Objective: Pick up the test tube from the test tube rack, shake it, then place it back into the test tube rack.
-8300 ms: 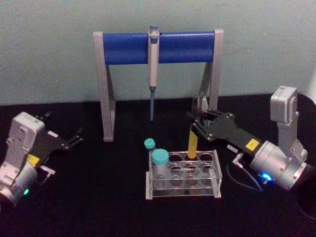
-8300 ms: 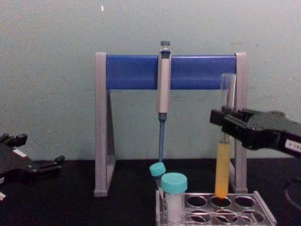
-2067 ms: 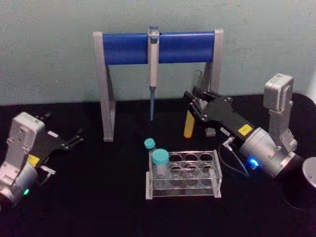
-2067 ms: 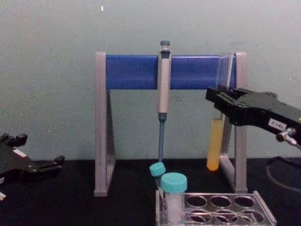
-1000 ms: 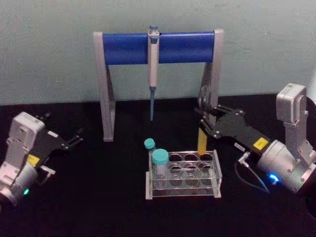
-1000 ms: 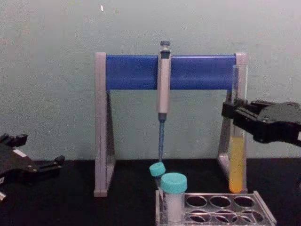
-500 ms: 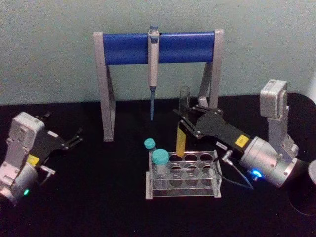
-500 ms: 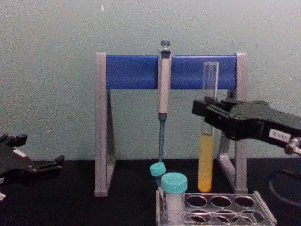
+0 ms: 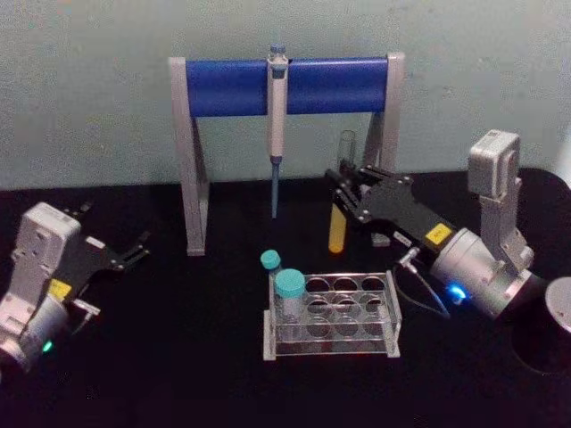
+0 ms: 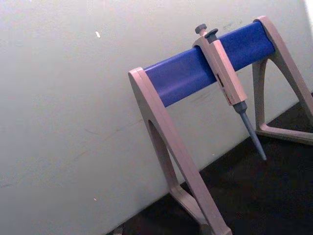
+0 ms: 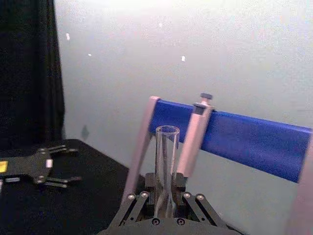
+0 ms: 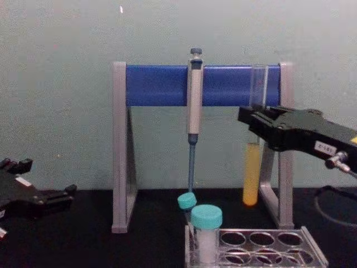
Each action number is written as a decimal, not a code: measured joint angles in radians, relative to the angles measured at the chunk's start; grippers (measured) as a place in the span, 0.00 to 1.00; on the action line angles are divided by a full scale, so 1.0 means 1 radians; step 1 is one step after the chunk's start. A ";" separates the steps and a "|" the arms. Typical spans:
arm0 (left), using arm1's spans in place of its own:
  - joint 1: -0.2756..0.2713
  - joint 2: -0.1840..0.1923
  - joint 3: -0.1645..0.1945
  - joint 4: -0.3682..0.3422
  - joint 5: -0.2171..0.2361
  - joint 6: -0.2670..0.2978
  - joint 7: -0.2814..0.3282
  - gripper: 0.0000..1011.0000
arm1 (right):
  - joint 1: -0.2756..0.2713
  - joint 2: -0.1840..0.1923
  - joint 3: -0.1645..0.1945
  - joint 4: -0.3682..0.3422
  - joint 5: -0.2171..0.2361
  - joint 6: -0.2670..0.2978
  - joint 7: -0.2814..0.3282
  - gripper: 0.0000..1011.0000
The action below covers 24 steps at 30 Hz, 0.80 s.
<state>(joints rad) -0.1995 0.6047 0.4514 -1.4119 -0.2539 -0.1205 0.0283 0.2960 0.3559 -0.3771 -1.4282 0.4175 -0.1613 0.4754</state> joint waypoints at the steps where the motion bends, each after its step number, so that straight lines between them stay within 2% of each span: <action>1: 0.000 0.000 0.000 0.000 0.000 0.000 0.000 1.00 | -0.002 0.000 0.003 0.000 -0.002 0.000 -0.004 0.23; 7: 0.000 0.000 0.000 0.000 0.000 0.000 0.000 1.00 | -0.017 0.000 0.025 -0.013 -0.007 -0.001 -0.018 0.23; 24: 0.000 0.000 0.000 0.000 0.000 0.000 0.000 1.00 | -0.025 -0.006 0.036 -0.020 -0.009 0.008 -0.010 0.23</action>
<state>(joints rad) -0.1995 0.6047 0.4514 -1.4120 -0.2539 -0.1205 0.0283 0.2712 0.3501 -0.3414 -1.4480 0.4083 -0.1532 0.4657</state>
